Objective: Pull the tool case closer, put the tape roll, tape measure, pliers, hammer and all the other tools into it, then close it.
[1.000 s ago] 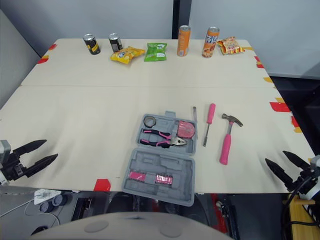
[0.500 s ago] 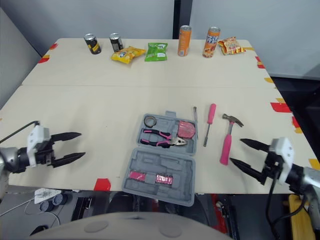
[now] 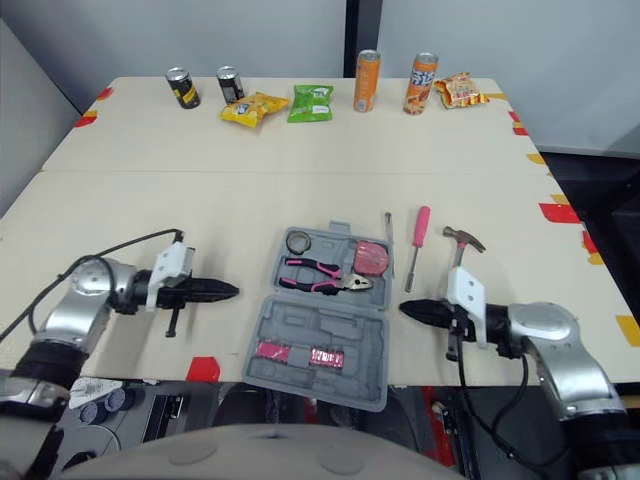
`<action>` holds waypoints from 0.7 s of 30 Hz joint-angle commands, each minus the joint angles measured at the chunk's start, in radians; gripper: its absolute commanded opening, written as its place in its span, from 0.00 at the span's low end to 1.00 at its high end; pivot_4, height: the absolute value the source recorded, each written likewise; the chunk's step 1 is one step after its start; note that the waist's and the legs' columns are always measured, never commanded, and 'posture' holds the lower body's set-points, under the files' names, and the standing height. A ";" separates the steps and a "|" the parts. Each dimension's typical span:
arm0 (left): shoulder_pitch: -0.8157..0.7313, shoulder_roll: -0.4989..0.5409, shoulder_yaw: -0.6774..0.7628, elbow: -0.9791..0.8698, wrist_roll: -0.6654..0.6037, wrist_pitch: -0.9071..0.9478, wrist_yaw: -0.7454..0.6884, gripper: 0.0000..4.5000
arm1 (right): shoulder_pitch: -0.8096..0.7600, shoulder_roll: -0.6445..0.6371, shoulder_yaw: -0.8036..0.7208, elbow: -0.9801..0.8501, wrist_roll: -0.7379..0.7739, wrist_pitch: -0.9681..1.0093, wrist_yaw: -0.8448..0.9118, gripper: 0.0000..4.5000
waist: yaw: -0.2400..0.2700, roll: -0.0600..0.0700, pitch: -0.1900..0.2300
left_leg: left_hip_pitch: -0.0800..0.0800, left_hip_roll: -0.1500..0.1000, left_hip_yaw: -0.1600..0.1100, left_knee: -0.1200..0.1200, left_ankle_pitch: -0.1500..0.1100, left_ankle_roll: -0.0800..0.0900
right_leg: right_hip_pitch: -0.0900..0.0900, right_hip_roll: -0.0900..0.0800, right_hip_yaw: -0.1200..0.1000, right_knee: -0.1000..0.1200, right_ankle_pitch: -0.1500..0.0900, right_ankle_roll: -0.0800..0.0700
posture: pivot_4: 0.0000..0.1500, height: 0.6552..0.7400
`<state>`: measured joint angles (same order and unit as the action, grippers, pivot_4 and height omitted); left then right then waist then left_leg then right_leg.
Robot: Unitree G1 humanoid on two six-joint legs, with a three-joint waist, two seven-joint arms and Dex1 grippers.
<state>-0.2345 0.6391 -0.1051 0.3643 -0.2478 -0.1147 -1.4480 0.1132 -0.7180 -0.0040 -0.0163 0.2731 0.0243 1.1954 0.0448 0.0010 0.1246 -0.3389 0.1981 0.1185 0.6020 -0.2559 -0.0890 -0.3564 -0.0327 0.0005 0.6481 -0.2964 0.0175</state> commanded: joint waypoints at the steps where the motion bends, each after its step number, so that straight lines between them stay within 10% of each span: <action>1: -0.042 -0.029 -0.030 0.035 0.028 -0.023 0.012 0.00 | -0.015 -0.006 0.036 0.004 -0.037 -0.015 -0.009 0.02 | 0.004 0.000 0.000 | 0.000 0.000 0.000 0.000 0.000 0.000 | 0.000 0.000 0.000 0.000 0.000 0.000 | 1.00 1.00; 21: -0.109 -0.109 -0.091 0.082 0.060 -0.022 0.016 0.00 | -0.050 0.005 0.096 0.005 -0.058 -0.027 -0.035 0.02 | 0.006 0.000 0.000 | -0.009 0.000 -0.006 0.008 0.002 -0.010 | -0.002 0.001 -0.003 0.000 0.001 0.002 | 1.00 1.00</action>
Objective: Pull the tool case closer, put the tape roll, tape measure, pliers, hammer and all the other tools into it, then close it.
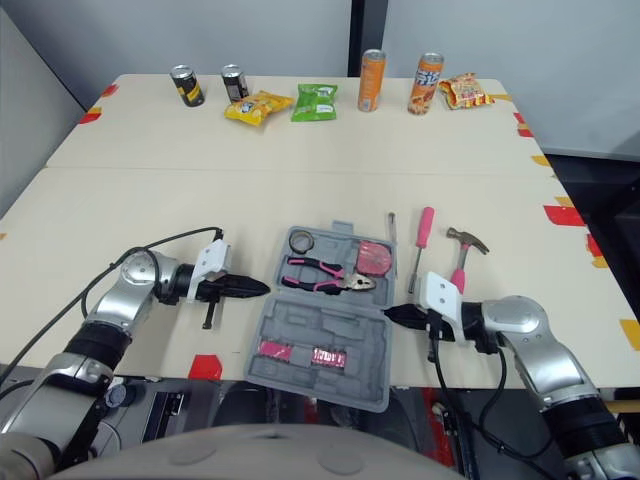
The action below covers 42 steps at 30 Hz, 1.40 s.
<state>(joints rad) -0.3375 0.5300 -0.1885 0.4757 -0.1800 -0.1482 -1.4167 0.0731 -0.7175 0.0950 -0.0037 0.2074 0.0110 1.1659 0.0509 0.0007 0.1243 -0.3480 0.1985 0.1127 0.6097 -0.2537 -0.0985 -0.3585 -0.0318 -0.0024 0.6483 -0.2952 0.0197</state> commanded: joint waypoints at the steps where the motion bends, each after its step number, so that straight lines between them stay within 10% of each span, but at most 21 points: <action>1: -0.005 0.001 -0.010 -0.036 -0.013 0.021 -0.021 0.00 | -0.011 0.005 -0.002 -0.009 0.008 -0.013 -0.006 0.02 | 0.000 0.000 0.000 | 0.000 0.000 0.000 0.000 0.000 0.000 | 0.000 0.000 0.000 0.000 0.000 0.000 | 1.00 1.00; 42: 0.042 0.050 0.051 -0.072 0.014 0.064 0.140 0.00 | -0.247 0.172 0.114 0.121 -0.077 0.028 -0.103 0.02 | -0.006 0.000 0.000 | -0.002 0.000 -0.003 0.002 0.001 -0.003 | 0.000 0.000 -0.002 0.001 0.000 0.001 | 1.00 1.00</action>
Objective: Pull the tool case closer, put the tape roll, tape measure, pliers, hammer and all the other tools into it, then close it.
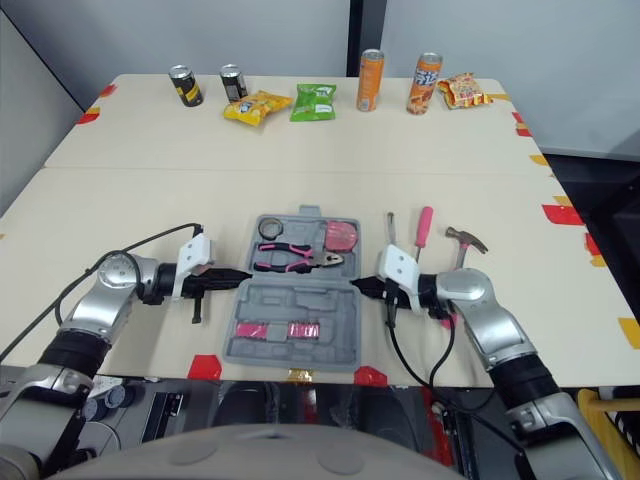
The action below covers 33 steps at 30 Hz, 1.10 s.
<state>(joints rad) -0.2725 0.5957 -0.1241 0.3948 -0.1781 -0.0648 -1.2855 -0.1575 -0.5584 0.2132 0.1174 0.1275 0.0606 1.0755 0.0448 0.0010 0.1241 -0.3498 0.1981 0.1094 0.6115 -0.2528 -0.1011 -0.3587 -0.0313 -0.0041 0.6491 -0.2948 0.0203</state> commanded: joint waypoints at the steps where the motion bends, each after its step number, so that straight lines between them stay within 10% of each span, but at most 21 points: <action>1: -0.030 -0.019 -0.014 0.019 0.018 -0.027 0.014 0.00 | -0.018 0.015 -0.004 0.001 0.002 -0.022 -0.015 0.02 | 0.002 0.000 0.000 | 0.000 0.000 0.000 0.000 0.000 0.000 | 0.000 0.000 0.000 0.000 0.000 0.000 | 1.00 1.00; 33: -0.076 -0.040 -0.018 0.096 0.049 -0.070 0.021 0.00 | -0.049 0.059 -0.002 0.040 -0.017 -0.033 -0.052 0.02 | -0.002 0.000 -0.001 | 0.000 0.000 0.000 0.001 0.000 0.000 | 0.000 0.000 0.000 0.001 0.000 0.001 | 1.00 1.00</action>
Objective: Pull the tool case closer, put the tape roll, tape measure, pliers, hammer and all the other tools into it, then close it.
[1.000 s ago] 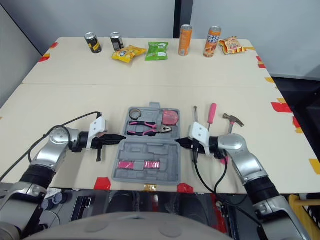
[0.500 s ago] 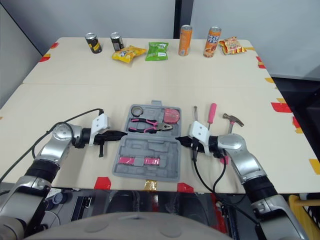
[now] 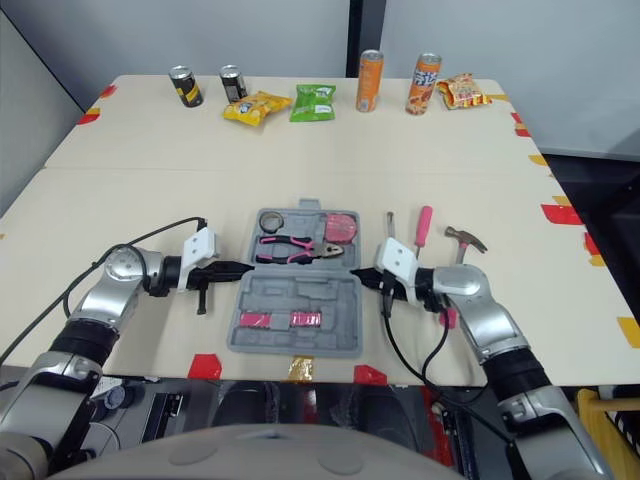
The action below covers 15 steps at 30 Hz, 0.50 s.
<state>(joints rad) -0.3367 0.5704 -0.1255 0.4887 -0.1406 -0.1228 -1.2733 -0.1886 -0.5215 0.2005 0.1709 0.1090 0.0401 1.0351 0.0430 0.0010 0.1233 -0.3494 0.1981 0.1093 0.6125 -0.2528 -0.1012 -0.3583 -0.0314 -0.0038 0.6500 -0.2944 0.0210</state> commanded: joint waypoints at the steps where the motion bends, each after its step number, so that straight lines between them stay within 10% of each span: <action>1: -0.012 -0.014 -0.017 0.003 0.012 -0.012 0.008 0.00 | -0.017 0.023 0.014 -0.015 0.001 -0.009 -0.009 0.02 | 0.000 0.000 0.000 | 0.000 0.000 0.000 0.000 0.000 0.000 | 0.000 0.000 0.000 0.000 0.000 0.000 | 1.00 1.00; 15: -0.035 -0.014 -0.004 0.046 0.028 -0.037 0.035 0.00 | -0.029 0.042 0.012 -0.016 0.006 -0.008 -0.010 0.02 | -0.002 0.000 0.000 | 0.000 0.000 0.000 0.000 0.000 0.000 | 0.000 0.000 0.000 0.000 0.000 0.000 | 1.00 1.00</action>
<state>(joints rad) -0.3531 0.5685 -0.1239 0.5212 -0.1240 -0.1545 -1.2722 -0.1904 -0.5022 0.1959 0.1776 0.1088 0.0430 1.0310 0.0414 0.0012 0.1230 -0.3492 0.1981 0.1093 0.6125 -0.2527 -0.1012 -0.3583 -0.0314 -0.0037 0.6503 -0.2944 0.0210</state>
